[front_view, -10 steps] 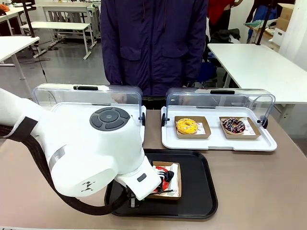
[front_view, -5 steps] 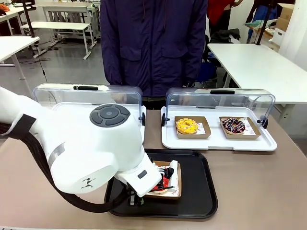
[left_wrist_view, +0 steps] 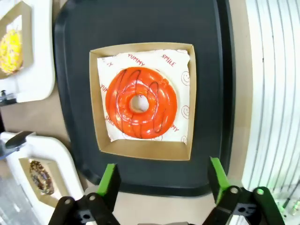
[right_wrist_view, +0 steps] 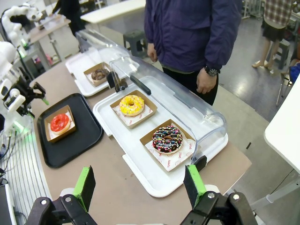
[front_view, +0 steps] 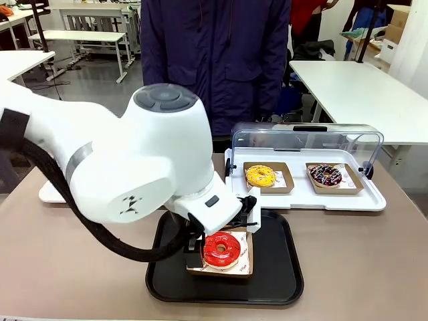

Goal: Move the first donut from the left to the tray.
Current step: Pick up the Paper togo box containing the Donut indicated by the person and place it on the Handle tray.

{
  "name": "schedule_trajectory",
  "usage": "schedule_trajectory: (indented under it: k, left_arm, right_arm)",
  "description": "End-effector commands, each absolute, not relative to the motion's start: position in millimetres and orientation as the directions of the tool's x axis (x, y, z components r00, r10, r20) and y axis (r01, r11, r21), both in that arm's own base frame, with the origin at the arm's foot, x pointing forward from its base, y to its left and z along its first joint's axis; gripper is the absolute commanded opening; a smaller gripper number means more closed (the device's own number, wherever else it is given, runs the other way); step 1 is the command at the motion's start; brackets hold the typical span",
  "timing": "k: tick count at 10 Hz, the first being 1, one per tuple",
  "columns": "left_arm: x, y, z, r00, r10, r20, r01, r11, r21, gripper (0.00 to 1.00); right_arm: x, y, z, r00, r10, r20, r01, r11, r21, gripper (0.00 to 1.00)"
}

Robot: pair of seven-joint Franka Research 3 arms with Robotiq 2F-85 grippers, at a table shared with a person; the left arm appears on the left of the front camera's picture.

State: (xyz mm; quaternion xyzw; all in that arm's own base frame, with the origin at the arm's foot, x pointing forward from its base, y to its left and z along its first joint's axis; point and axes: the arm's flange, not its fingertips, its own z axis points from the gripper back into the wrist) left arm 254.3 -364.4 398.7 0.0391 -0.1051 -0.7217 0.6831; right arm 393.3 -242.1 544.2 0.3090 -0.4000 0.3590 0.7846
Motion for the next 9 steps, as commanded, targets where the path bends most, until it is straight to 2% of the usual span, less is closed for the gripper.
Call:
schedule_trajectory:
  k: [1, 2, 9]
  left_arm:
    - [262.0, -356.3, 399.6, -0.051, -0.998, 0.044, 0.987, -0.043, 0.154, 0.98]
    - [254.3, -364.4, 398.7, -0.064, -0.994, 0.087, 0.978, -0.045, 0.205, 0.98]
    - [254.3, -364.4, 398.7, -0.064, -0.994, 0.087, 0.978, -0.045, 0.205, 0.98]
  right_arm:
    - [394.3, -242.5, 545.7, 0.394, 0.31, 0.865, -0.821, 0.542, 0.18, 1.0]
    - [394.3, -242.5, 545.7, 0.394, 0.31, 0.865, -0.821, 0.542, 0.18, 1.0]
    - [394.3, -242.5, 545.7, 0.394, 0.31, 0.865, -0.821, 0.542, 0.18, 1.0]
